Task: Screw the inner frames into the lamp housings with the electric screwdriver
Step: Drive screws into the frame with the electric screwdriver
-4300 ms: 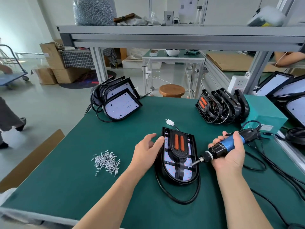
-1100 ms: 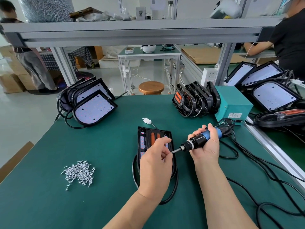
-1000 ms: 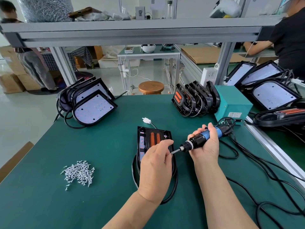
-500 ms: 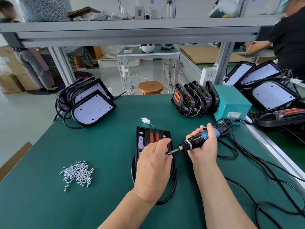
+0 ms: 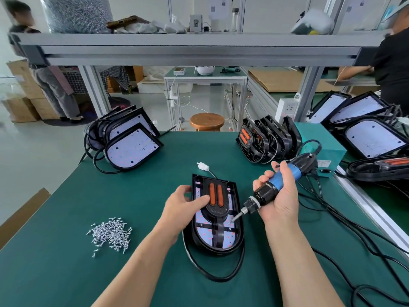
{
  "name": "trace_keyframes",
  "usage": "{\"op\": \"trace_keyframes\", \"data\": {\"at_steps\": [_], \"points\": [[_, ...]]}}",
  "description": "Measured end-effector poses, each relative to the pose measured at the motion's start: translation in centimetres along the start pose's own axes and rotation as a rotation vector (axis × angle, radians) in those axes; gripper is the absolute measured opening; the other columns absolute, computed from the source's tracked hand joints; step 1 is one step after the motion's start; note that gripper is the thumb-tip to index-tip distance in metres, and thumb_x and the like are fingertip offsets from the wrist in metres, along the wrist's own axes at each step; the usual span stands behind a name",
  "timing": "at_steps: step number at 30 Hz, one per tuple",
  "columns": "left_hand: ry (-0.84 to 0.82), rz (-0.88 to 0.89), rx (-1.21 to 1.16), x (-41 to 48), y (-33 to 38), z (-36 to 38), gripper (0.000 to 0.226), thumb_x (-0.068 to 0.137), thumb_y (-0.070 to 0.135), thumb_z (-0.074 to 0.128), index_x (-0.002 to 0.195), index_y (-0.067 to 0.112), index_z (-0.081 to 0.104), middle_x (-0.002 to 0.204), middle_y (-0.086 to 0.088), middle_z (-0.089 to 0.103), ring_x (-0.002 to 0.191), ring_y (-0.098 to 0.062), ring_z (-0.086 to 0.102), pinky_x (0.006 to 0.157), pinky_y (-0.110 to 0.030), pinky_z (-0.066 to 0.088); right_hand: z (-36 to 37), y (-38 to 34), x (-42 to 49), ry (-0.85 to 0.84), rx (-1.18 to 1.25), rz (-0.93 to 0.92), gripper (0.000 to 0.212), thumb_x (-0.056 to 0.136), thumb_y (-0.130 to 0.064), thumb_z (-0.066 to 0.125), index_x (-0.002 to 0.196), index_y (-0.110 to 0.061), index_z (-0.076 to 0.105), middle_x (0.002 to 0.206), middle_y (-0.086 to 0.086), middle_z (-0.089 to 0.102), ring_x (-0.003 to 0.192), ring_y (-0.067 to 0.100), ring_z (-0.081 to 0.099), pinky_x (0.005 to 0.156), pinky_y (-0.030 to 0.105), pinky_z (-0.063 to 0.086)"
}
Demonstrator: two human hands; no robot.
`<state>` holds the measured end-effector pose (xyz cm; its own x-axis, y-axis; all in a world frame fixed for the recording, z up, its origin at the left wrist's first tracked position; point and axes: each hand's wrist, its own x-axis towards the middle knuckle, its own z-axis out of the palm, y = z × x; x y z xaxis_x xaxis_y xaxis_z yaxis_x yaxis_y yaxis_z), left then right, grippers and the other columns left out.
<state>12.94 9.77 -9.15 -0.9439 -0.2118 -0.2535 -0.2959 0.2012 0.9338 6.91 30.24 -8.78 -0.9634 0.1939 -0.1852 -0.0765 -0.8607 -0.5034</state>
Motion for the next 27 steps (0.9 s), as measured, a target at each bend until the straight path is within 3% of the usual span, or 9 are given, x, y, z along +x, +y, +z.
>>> {"op": "trace_keyframes", "data": {"at_steps": [3, 7, 10, 13, 18, 27], "points": [[-0.021, 0.038, -0.059, -0.6, -0.5, 0.3, 0.069, 0.068, 0.042, 0.075, 0.131, 0.024, 0.056, 0.093, 0.004, 0.079, 0.084, -0.013, 0.076, 0.087, -0.038, 0.060, 1.6, -0.2, -0.3, -0.010, -0.013, -0.029, 0.017, 0.094, -0.032, 0.068, 0.098, -0.018, 0.059, 0.067, -0.005, 0.055, 0.056, 0.009, 0.048, 0.058, 0.021, 0.039], [0.006, 0.102, -0.145, -0.9, -1.4, 0.5, 0.079, 0.072, 0.039, 0.072, 0.145, 0.028, 0.047, 0.091, -0.006, 0.079, 0.089, -0.026, 0.076, 0.094, -0.050, 0.056, 5.0, 0.1, 0.0, 0.008, -0.034, -0.085, 0.020, 0.093, -0.031, 0.070, 0.101, -0.018, 0.057, 0.065, -0.006, 0.057, 0.056, 0.007, 0.051, 0.055, 0.019, 0.041], [-0.014, 0.118, -0.186, -0.6, -1.6, 0.7, 0.072, 0.075, 0.035, 0.072, 0.143, 0.037, 0.050, 0.094, -0.013, 0.078, 0.097, -0.035, 0.073, 0.097, -0.054, 0.054, 7.7, 0.6, 0.7, 0.015, -0.116, -0.208, 0.028, 0.094, -0.026, 0.071, 0.114, -0.016, 0.054, 0.066, -0.004, 0.056, 0.058, 0.009, 0.053, 0.060, 0.022, 0.046], [-0.023, 0.124, -0.159, -0.3, -1.6, 0.7, 0.064, 0.075, 0.039, 0.071, 0.137, 0.042, 0.055, 0.095, -0.021, 0.075, 0.097, -0.041, 0.071, 0.096, -0.056, 0.053, 9.9, 1.7, 1.5, -0.003, -0.244, -0.308, 0.020, 0.094, -0.026, 0.070, 0.108, -0.019, 0.058, 0.068, 0.000, 0.057, 0.061, 0.013, 0.056, 0.065, 0.025, 0.050], [-0.029, 0.097, -0.115, 0.0, -1.3, 0.5, 0.079, 0.069, 0.049, 0.070, 0.144, 0.037, 0.050, 0.102, -0.029, 0.070, 0.098, -0.043, 0.069, 0.095, -0.058, 0.053, 11.6, 3.5, 2.3, -0.095, -0.352, -0.374, 0.029, 0.086, -0.024, 0.072, 0.103, -0.011, 0.054, 0.083, 0.015, 0.054, 0.059, 0.017, 0.052, 0.057, 0.021, 0.050], [-0.016, 0.117, -0.100, 0.1, -1.4, 0.6, 0.067, 0.072, 0.045, 0.068, 0.138, 0.042, 0.054, 0.098, -0.028, 0.070, 0.095, -0.043, 0.068, 0.093, -0.057, 0.053, 11.2, 5.2, 2.6, -0.135, -0.411, -0.354, 0.022, 0.090, -0.024, 0.071, 0.103, -0.015, 0.055, 0.069, 0.006, 0.055, 0.054, 0.012, 0.054, 0.055, 0.015, 0.049]]}}
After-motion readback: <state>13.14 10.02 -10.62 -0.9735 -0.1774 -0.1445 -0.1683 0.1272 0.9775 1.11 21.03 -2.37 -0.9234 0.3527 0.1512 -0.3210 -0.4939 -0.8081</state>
